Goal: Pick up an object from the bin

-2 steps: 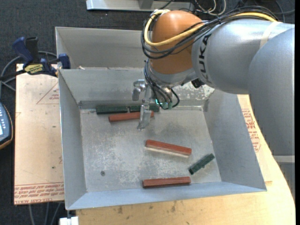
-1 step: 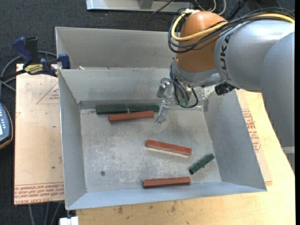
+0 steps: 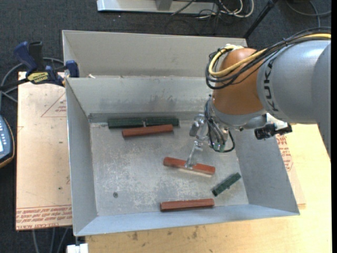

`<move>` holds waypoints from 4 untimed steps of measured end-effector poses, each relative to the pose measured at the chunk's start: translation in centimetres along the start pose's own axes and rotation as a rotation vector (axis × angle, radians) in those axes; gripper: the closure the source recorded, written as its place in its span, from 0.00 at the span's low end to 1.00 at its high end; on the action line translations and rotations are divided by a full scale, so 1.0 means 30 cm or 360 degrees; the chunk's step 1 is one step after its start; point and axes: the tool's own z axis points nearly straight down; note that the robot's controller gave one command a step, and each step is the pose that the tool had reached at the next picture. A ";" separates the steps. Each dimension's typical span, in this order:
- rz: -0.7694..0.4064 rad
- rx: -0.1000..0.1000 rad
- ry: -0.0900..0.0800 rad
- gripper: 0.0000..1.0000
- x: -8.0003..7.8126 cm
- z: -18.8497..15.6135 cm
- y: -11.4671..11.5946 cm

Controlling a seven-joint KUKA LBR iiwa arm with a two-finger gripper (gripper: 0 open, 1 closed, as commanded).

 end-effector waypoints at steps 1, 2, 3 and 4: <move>-0.0131 0.0001 0.0005 0.00 0.159 0.202 -0.088; -0.0131 -0.0004 -0.0008 1.00 0.149 0.192 -0.083; -0.0425 -0.0005 -0.0022 1.00 0.164 -0.124 -0.074; -0.0440 -0.0005 -0.0025 1.00 0.140 -0.321 -0.094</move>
Offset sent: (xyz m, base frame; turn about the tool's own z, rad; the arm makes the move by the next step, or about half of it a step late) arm -0.0507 -0.0093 -0.0566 -0.0838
